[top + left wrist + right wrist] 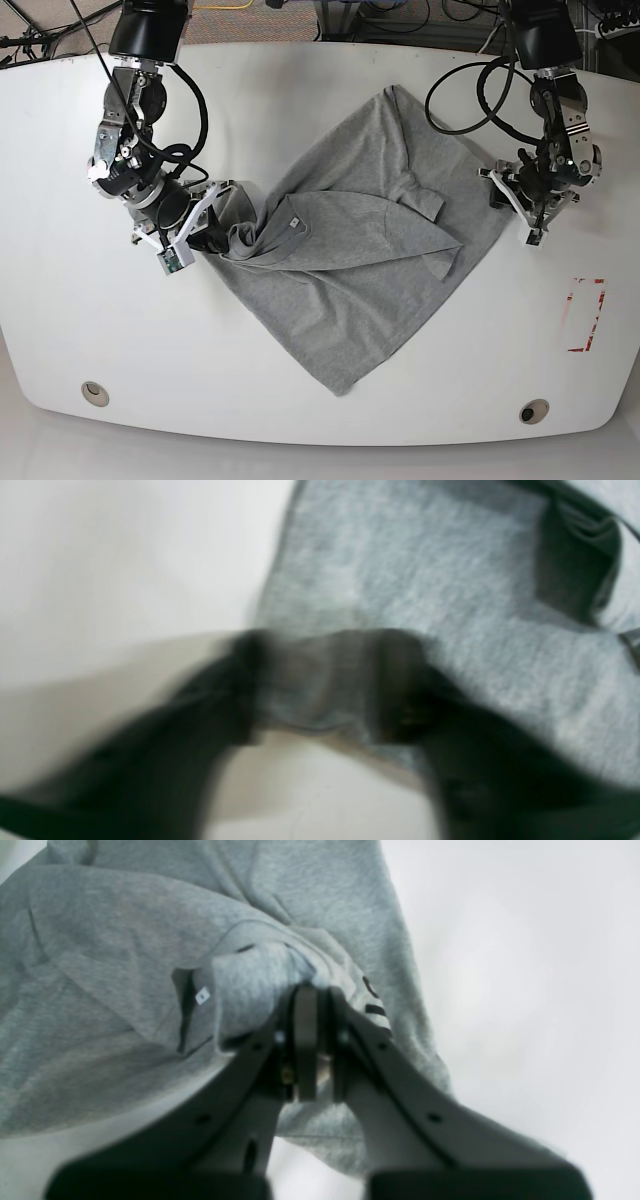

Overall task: Fold the T-shirt properly
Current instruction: 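Lift the T-shirt with both grippers and swing it across the table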

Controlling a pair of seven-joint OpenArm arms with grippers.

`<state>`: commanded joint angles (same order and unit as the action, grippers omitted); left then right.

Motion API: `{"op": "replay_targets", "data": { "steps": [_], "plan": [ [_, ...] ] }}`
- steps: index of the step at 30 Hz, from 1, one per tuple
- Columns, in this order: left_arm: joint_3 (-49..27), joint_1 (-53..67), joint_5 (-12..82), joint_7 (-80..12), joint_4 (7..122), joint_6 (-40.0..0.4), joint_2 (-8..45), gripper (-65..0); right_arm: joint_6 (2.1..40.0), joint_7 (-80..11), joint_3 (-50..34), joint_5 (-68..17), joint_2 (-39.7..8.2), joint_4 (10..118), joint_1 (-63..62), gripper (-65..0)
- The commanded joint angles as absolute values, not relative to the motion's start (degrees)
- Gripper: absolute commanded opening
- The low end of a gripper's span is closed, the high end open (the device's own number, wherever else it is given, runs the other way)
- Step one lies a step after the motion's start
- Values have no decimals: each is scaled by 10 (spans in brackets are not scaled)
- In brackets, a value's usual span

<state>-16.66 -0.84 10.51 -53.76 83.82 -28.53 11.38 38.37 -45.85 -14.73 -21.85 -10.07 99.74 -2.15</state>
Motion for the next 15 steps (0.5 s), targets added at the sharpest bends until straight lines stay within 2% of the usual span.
{"op": "replay_targets", "data": {
  "steps": [6, 15],
  "plan": [
    [-167, -7, 104, -539, 862, -285, 114, -650, 384, -463, -148, -218, -101, 1027, -20, -620],
    [-167, 15, 105, -551, 989, -285, 112, -650, 379, -463, -149, -217, -102, 1097, 0, -620]
  ]
}}
